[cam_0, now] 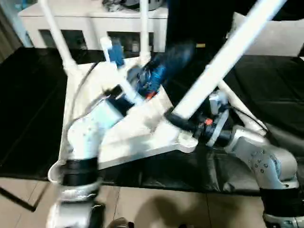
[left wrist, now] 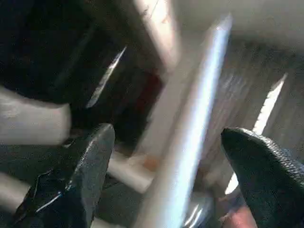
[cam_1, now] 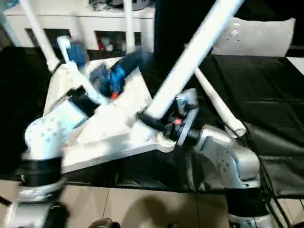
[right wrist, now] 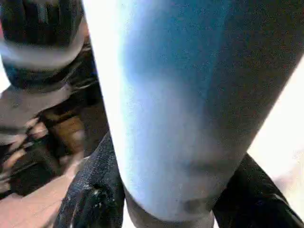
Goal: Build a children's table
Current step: Pick table leg, then insert table leg to table base
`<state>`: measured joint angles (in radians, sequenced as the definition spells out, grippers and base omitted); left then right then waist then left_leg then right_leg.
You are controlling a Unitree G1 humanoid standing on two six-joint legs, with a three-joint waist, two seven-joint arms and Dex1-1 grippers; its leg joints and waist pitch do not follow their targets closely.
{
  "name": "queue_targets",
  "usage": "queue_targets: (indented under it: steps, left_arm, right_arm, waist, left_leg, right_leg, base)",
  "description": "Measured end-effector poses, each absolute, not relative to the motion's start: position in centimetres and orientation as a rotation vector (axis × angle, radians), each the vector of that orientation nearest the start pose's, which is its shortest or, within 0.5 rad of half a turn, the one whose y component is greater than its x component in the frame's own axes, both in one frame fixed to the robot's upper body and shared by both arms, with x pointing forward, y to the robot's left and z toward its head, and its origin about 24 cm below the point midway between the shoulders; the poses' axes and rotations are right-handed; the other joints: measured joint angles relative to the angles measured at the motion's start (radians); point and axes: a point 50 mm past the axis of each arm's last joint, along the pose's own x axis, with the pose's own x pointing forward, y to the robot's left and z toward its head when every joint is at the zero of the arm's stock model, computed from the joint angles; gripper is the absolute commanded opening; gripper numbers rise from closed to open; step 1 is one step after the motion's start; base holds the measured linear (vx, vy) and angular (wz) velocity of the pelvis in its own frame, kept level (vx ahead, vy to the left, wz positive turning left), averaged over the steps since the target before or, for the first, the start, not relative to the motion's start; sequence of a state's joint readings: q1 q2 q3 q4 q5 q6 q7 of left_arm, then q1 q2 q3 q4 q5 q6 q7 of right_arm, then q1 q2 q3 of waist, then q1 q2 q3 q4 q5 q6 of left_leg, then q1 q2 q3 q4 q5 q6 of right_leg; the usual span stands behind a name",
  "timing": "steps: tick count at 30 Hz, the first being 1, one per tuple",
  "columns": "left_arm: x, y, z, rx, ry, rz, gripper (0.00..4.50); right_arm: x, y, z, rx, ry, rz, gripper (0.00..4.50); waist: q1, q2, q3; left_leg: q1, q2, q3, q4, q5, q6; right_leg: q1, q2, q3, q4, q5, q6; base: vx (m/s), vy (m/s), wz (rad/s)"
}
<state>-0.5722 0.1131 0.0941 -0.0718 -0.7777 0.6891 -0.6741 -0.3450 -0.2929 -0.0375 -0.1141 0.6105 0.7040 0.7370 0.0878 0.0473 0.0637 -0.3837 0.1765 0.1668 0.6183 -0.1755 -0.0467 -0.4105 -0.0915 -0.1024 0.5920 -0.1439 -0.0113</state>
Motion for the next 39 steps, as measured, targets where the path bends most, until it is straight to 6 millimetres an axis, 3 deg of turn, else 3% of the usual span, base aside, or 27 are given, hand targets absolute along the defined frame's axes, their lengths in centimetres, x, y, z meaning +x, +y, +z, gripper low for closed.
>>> queue_targets:
  steps: [4, 7, 11, 14, 15, 20, 25, 26, 30, 33, 36, 37, 39]
  left_arm:
    - [29.9, 10.2, 14.7, -0.219, 0.082, -1.075, 4.13]
    - [28.8, 10.2, 13.0, -0.112, 0.136, -1.075, 4.13]
    - [27.7, 9.5, 11.6, -0.002, 0.183, -1.12, 4.13]
    - [26.7, 9.3, 9.4, 0.102, 0.277, -1.152, 4.13]
    - [26.4, 9.2, 8.7, 0.13, 0.305, -1.158, 3.84]
    - [26.5, 9.2, 5.9, 0.272, 0.365, -1.144, 3.46]
    - [27.4, 9.3, 5.6, 0.312, 0.352, -1.126, 3.28]
    - [27.5, 9.4, 5.5, 0.316, 0.355, -1.123, 2.94]
    - [27.8, 9.7, 4.7, 0.328, 0.38, -1.099, 2.87]
    - [28.3, 9.9, 4.6, 0.319, 0.396, -1.076, 2.51]
    - [28.4, 10.4, 4.3, 0.313, 0.434, -1.059, 2.48]
    - [28.5, 10.7, 4.0, 0.312, 0.454, -1.049, 2.24]
    - [28.6, 11.1, 4.1, 0.298, 0.459, -1.032, 2.09]
  right_arm:
    - [29.0, -14.4, 11.5, 0.236, 0.183, 0.815, 1.9]
    - [29.0, -16.1, 10.2, 0.164, 0.24, 0.688, 1.9]
    - [28.6, -16.3, 9.6, 0.161, 0.255, 0.657, 1.9]
    - [28.4, -16.4, 9.6, 0.152, 0.253, 0.642, 1.9]
    - [28.3, -16.5, 9.6, 0.145, 0.251, 0.635, 1.9]
    - [28.0, -16.7, 9.2, 0.087, 0.257, 0.612, 1.9]
    - [27.9, -16.6, 9.5, 0.059, 0.237, 0.64, 1.9]
    - [27.9, -16.6, 9.6, 0.06, 0.235, 0.643, 1.9]
    - [27.9, -16.7, 9.7, 0.048, 0.204, 0.629, 1.9]
    - [27.9, -16.7, 9.7, 0.045, 0.204, 0.628, 1.9]
    - [27.8, -16.8, 9.8, 0.047, 0.205, 0.664, 1.9]
    - [27.8, -16.7, 9.8, 0.055, 0.204, 0.682, 1.9]
    - [27.6, -16.7, 9.8, 0.066, 0.206, 0.7, 1.9]
  waist:
    - [-0.005, 0.005, -0.003]
    - [-0.002, 0.007, -0.004]
    - [-0.007, 0.012, -0.007]
    - [-0.023, 0.014, -0.008]
    - [-0.028, 0.013, -0.008]
    - [-0.051, 0.014, -0.009]
    - [-0.074, 0.021, -0.01]
    - [-0.082, 0.023, -0.011]
    - [-0.1, 0.025, -0.01]
    - [-0.111, 0.026, -0.009]
    - [-0.123, 0.035, -0.006]
    - [-0.13, 0.037, -0.004]
    - [-0.139, 0.038, -0.004]
  left_leg:
    - [0.0, 0.0, -0.001, 0.0, 0.0, 0.0]
    - [0.0, -0.001, -0.001, 0.0, -0.001, 0.001]
    - [0.001, -0.001, -0.001, -0.001, -0.001, 0.001]
    - [0.002, -0.001, -0.001, -0.001, -0.001, 0.001]
    - [0.002, -0.001, -0.001, -0.001, -0.001, 0.001]
    - [0.001, -0.001, -0.001, -0.001, -0.001, 0.001]
    - [0.001, -0.001, -0.011, -0.001, -0.001, 0.001]
    - [0.001, 0.0, -0.013, -0.001, -0.001, 0.002]
    - [0.006, -0.002, -0.015, -0.001, -0.002, 0.002]
    - [0.01, -0.002, -0.019, -0.001, -0.002, 0.002]
    - [0.012, 0.003, -0.028, -0.001, -0.002, 0.002]
    - [0.014, 0.006, -0.03, -0.001, -0.002, 0.002]
    - [0.014, 0.007, -0.032, -0.001, -0.002, 0.001]
  right_leg:
    - [0.0, 0.0, 0.0, -0.001, 0.0, 0.001]
    - [0.001, 0.0, 0.001, 0.0, 0.0, 0.001]
    - [0.002, 0.0, 0.001, 0.0, 0.0, 0.001]
    - [0.002, 0.0, 0.001, 0.001, 0.0, 0.001]
    - [0.002, 0.0, 0.001, 0.001, 0.0, 0.001]
    - [0.003, 0.0, -0.001, -0.006, 0.0, 0.001]
    - [0.015, -0.001, -0.016, -0.027, 0.0, 0.001]
    - [0.018, -0.001, -0.019, -0.031, 0.0, 0.001]
    - [0.025, -0.002, -0.022, -0.035, 0.0, 0.001]
    - [0.03, -0.003, -0.028, -0.038, 0.0, 0.001]
    - [0.042, -0.005, -0.05, -0.05, -0.001, 0.001]
    - [0.046, -0.004, -0.056, -0.052, -0.001, 0.001]
    - [0.047, -0.004, -0.057, -0.051, -0.001, 0.001]
  base:
    - [0.0, 0.0, 0.0]
    - [0.0, 0.0, 0.0]
    - [0.0, 0.0, 0.0]
    - [0.0, 0.0, 0.0]
    - [0.0, 0.0, 0.0]
    - [0.0, 0.0, 0.0]
    - [0.0, 0.0, 0.0]
    - [0.0, 0.0, 0.0]
    - [0.0, 0.0, 0.0]
    - [0.0, 0.0, 0.0]
    - [0.0, 0.0, 0.0]
    - [0.0, 0.0, 0.0]
    - [0.0, 0.0, 0.0]
